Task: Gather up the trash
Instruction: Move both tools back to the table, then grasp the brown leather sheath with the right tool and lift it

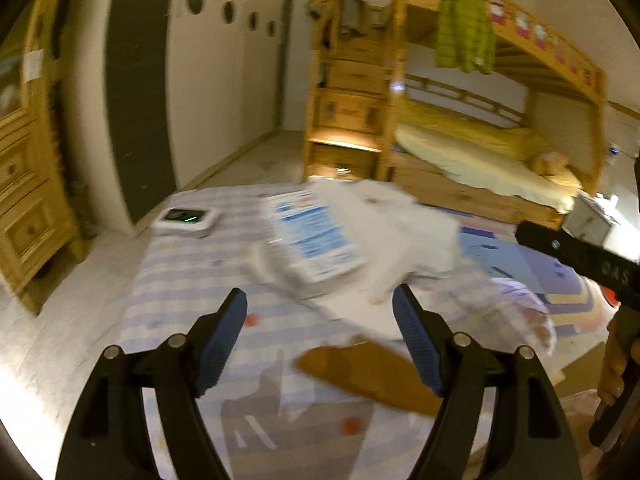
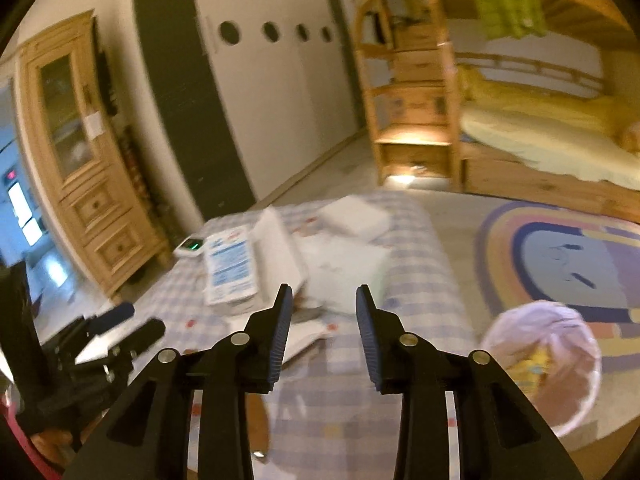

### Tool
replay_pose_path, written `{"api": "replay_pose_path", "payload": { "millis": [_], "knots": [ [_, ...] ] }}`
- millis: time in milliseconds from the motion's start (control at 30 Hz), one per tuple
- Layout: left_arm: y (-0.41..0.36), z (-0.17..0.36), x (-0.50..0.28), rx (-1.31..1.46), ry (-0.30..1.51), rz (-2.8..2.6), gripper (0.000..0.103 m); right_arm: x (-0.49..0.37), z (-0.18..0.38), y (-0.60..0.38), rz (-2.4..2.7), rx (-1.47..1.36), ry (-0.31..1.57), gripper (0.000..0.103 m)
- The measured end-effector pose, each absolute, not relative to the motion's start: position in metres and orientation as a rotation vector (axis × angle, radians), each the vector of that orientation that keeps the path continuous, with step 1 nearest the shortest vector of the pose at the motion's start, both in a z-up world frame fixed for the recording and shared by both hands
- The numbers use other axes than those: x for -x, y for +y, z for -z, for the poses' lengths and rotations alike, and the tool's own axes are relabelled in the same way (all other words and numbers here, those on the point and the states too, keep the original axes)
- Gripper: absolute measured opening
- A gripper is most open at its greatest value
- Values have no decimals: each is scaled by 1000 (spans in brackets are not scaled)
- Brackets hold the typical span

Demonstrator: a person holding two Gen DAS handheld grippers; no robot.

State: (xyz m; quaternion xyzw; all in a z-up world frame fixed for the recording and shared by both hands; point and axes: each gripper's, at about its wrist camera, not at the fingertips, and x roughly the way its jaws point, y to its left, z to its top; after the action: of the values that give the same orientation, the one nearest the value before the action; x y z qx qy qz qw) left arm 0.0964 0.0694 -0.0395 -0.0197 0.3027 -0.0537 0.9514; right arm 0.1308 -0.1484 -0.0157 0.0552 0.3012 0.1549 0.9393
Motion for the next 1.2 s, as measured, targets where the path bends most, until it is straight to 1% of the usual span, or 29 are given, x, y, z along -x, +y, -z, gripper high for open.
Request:
{"api": "replay_pose_path", "payload": {
  "millis": [100,267,333,367,400,433,500,600,767,1000,1067,1133,1200],
  "knots": [
    [95,43,-95,44,633,53,73,-131,29,-129,-392,-87,645,35],
    [121,48,-90,32,643,-13,75,-131,54,-89,-528,-11,755,36],
    [126,49,-90,45,650,-22,75,-129,60,-77,-571,28,779,43],
    [127,48,-91,55,654,-20,75,-126,63,-72,-590,43,791,50],
    [126,48,-91,59,655,-19,75,-126,65,-68,-606,52,802,55],
    [126,48,-92,63,655,-18,75,-126,67,-64,-618,62,813,56],
    [124,47,-93,62,654,-11,77,-125,72,-59,-630,77,833,63],
    [120,49,-97,56,656,-7,78,-126,80,-51,-632,110,863,67],
    [125,50,-96,65,666,-23,78,-131,91,-41,-613,165,899,67],
    [155,52,-95,141,676,-73,78,-134,101,-20,-575,318,867,68],
    [160,53,-95,153,680,-81,78,-136,102,-20,-585,308,876,68],
    [162,54,-95,162,685,-82,78,-135,101,-22,-590,309,873,60],
    [163,55,-95,163,686,-81,78,-133,97,-25,-595,299,864,58]
  ]
}}
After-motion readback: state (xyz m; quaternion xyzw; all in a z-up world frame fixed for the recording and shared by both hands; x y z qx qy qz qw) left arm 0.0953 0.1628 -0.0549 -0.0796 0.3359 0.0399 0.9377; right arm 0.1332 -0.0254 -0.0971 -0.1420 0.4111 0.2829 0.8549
